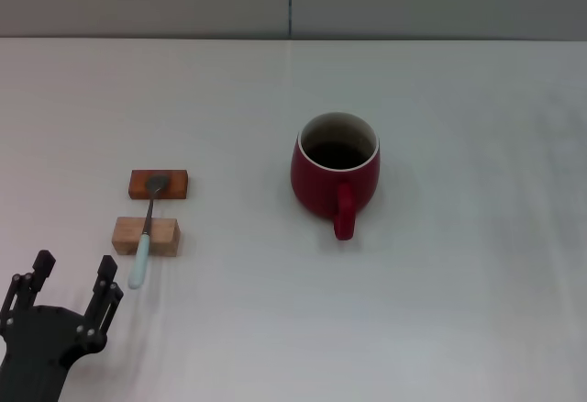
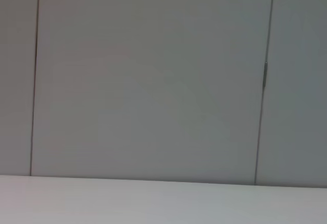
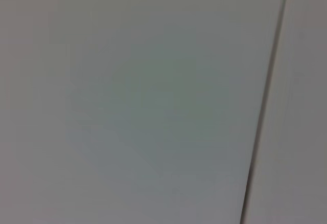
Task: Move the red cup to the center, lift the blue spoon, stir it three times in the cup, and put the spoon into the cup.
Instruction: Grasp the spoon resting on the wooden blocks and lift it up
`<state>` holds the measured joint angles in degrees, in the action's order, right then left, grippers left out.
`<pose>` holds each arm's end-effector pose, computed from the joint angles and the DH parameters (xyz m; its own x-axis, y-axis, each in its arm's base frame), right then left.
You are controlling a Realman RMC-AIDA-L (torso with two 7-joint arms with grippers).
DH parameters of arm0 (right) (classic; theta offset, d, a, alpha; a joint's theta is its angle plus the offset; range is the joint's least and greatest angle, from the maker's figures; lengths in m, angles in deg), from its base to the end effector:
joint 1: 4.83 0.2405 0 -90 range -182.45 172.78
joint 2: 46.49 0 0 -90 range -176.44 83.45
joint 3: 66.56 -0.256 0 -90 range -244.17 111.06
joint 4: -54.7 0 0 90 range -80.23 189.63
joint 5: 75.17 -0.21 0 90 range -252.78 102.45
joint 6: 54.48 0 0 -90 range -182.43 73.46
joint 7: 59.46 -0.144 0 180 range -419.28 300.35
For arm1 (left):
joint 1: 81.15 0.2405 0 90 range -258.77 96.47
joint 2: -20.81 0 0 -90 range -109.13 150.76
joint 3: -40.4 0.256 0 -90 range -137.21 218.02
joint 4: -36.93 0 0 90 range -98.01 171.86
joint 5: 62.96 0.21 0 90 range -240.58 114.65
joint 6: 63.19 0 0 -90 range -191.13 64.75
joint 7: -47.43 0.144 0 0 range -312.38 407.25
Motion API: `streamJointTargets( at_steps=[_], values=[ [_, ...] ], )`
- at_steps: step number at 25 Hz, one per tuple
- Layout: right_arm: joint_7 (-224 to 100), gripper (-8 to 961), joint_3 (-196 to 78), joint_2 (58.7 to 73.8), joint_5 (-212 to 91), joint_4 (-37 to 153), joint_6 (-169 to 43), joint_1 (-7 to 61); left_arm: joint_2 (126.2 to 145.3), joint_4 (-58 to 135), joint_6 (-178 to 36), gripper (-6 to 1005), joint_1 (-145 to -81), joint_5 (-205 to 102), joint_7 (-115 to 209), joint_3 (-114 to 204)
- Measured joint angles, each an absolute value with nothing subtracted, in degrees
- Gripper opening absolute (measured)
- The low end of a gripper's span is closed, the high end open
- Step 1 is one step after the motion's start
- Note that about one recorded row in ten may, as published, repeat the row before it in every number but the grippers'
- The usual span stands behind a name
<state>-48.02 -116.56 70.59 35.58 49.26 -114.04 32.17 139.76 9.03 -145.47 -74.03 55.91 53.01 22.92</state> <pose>0.3177 0.4006 0.0364 0.8595 0.0623 -0.5073 -0.5111 0.1165 -0.8516 -0.3323 0.1295 -0.0735 0.6607 0.0503 0.7490 0.7476 -0.1344 -0.6504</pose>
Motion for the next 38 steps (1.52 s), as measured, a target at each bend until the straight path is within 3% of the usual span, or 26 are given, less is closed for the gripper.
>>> streamJointTargets(
  at_steps=[38],
  values=[
    [-48.0,44,-116.6,70.66,35.6,49.1,-113.9,32.4,139.9,8.5,-142.3,684,-75.2,55.8,51.4,28.6]
  ],
)
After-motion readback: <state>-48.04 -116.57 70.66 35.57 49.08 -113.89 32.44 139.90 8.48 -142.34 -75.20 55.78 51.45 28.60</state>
